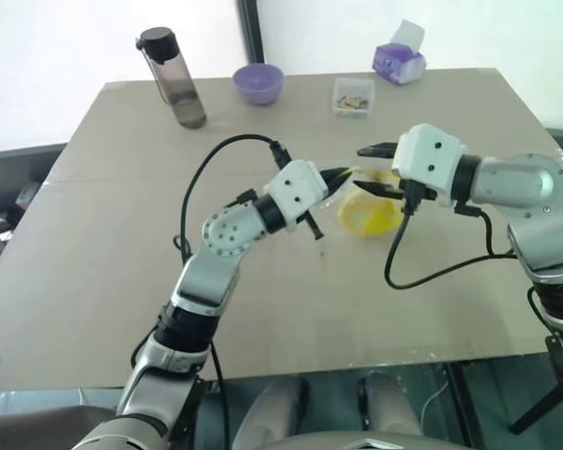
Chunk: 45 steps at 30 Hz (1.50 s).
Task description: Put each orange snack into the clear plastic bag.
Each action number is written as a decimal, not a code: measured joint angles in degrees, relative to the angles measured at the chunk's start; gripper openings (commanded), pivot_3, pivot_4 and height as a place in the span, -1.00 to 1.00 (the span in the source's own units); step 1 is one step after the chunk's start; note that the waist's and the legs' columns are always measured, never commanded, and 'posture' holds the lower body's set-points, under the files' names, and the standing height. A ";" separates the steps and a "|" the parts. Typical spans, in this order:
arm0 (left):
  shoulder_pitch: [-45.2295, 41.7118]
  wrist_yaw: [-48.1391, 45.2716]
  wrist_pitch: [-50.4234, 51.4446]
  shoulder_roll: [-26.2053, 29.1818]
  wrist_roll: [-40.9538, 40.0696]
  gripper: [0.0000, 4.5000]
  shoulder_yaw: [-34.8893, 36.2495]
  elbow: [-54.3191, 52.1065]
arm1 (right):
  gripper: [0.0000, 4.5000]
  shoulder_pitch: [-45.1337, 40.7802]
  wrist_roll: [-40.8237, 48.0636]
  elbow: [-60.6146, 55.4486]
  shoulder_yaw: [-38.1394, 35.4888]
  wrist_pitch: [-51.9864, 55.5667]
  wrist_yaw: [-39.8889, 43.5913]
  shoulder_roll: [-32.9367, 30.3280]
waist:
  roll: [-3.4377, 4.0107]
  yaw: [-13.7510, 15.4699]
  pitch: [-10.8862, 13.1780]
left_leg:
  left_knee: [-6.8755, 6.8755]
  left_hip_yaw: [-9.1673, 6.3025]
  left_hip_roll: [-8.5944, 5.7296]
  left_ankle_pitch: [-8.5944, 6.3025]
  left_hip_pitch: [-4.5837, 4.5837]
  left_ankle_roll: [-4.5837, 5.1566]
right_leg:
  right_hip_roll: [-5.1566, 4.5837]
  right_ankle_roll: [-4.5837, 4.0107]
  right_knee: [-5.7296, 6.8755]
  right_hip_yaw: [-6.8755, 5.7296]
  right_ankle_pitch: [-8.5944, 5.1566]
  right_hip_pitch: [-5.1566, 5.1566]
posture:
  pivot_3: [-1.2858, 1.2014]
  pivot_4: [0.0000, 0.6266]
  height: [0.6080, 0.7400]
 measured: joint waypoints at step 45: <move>1.63 -3.03 -1.76 6.83 -2.31 -1.00 0.89 -0.12 | -0.98 9.69 0.45 2.16 -4.79 -2.50 -1.55 -8.86 | 0.00 0.04 0.00 | 0.00 0.01 0.00 0.00 0.00 0.00 | 0.00 0.00 0.00 0.01 0.00 0.00 | 0.03 -0.52 1.00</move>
